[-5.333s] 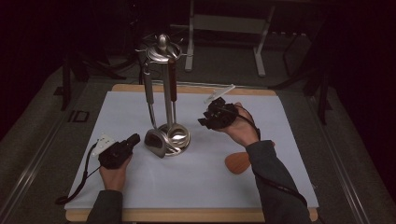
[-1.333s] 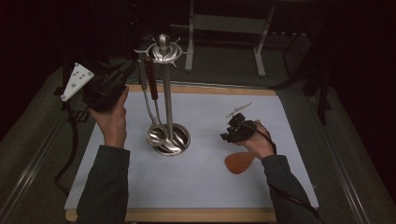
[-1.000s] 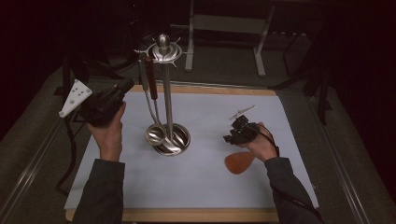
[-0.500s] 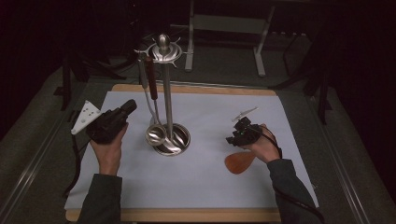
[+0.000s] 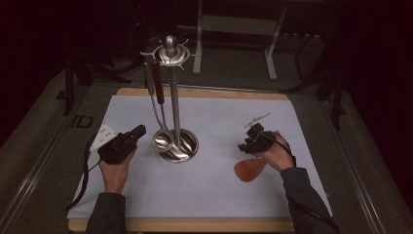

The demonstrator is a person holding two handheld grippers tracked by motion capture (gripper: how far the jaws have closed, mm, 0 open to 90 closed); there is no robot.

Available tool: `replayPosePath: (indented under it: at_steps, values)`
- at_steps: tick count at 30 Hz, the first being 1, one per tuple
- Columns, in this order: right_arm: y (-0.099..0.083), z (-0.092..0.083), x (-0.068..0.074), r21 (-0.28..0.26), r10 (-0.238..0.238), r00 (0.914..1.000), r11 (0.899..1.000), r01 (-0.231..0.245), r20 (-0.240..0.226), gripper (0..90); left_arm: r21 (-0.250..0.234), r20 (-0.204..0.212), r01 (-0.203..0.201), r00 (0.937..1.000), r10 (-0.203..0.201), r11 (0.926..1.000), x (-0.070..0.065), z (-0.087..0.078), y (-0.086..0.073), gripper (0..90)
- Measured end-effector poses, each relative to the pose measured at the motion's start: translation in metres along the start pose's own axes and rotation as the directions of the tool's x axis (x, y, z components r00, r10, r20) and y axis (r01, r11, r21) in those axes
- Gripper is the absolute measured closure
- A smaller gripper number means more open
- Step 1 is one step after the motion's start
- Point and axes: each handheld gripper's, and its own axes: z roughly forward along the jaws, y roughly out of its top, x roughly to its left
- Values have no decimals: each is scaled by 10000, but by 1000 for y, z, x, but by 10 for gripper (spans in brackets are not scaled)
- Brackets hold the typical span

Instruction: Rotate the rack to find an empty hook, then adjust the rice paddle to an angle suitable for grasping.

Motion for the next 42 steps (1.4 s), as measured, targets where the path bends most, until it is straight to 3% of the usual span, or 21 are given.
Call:
replayPosePath:
  at_steps: [8,10,12,18,22,29,34,37,42]
  values:
    - [-7,1,-4,51,188,9998,9998,-188,-51,567,983,12,-8,10000,7,9952,-2,6,-35,822]
    - [-10,2,-5,70,259,9997,9996,-259,-52,567,1359,-30,-190,9998,196,9905,-4,10,-42,814]
    - [-11,2,-5,107,282,9996,9995,-282,-60,567,1511,91,-83,9999,70,9885,-4,12,-48,810]
    - [-25,2,-10,206,365,9993,9991,-363,-63,577,2143,-195,-109,9997,155,9767,2,17,-59,793]
    - [-36,-3,-15,111,664,9978,9977,-663,-92,590,2374,-186,-9,9998,55,9714,4,21,-65,779]
    - [-50,-4,-21,184,1031,9944,9945,-1035,244,608,2376,-215,44,9998,7,9713,4,22,-67,752]
    - [-67,-5,-29,316,1239,9904,9915,-1260,611,717,2441,-214,-20,9997,74,9697,3,23,-68,745]
    - [-76,-7,-33,595,1298,9872,9890,-1355,924,848,2461,-212,-14,9998,69,9692,3,23,-68,744]
    - [-84,-8,-39,762,1427,9842,9856,-1510,1051,896,2467,-208,-20,9998,74,9691,3,23,-68,745]
